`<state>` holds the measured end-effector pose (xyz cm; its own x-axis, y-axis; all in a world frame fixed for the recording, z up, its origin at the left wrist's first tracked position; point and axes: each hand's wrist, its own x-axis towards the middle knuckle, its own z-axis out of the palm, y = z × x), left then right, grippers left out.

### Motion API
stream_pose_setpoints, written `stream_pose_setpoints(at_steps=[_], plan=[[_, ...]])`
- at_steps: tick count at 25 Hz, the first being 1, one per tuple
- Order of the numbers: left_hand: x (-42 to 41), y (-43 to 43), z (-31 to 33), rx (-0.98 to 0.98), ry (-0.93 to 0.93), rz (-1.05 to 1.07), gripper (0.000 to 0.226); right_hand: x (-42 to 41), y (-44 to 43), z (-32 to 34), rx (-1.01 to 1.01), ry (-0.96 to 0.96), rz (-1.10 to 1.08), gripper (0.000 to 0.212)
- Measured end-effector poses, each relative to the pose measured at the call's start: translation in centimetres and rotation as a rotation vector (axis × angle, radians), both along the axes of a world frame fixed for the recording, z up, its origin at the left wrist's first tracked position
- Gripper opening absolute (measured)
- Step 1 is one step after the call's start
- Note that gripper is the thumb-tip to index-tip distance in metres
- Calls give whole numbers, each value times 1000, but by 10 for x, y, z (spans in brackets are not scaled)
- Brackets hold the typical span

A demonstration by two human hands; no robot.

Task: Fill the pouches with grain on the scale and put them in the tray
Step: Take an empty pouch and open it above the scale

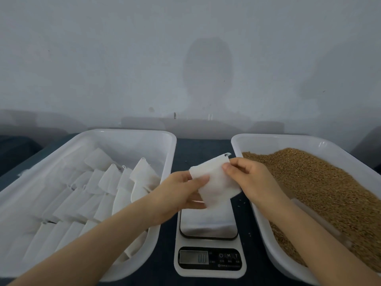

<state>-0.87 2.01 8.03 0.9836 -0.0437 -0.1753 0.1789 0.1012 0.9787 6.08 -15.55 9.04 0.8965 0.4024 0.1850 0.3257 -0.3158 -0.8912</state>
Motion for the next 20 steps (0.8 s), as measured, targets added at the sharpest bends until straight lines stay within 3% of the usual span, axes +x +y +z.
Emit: stream_pose_setpoints(at_steps=[3, 11, 14, 17, 20], plan=[[4, 3, 3, -22, 8, 45, 41, 0, -1, -2, -96, -103, -10, 15], [0, 1, 3, 198, 9, 5, 12, 1, -1, -8, -244, -223, 3, 18], [1, 1, 3, 215, 20, 9, 11, 0, 2, -10, -222, -312, -66, 6], [1, 2, 3, 161, 21, 42, 12, -4, 2, -7, -128, -458, -230, 15], [2, 3, 3, 94, 4, 63, 11, -9, 3, -4, -74, -439, -174, 3]])
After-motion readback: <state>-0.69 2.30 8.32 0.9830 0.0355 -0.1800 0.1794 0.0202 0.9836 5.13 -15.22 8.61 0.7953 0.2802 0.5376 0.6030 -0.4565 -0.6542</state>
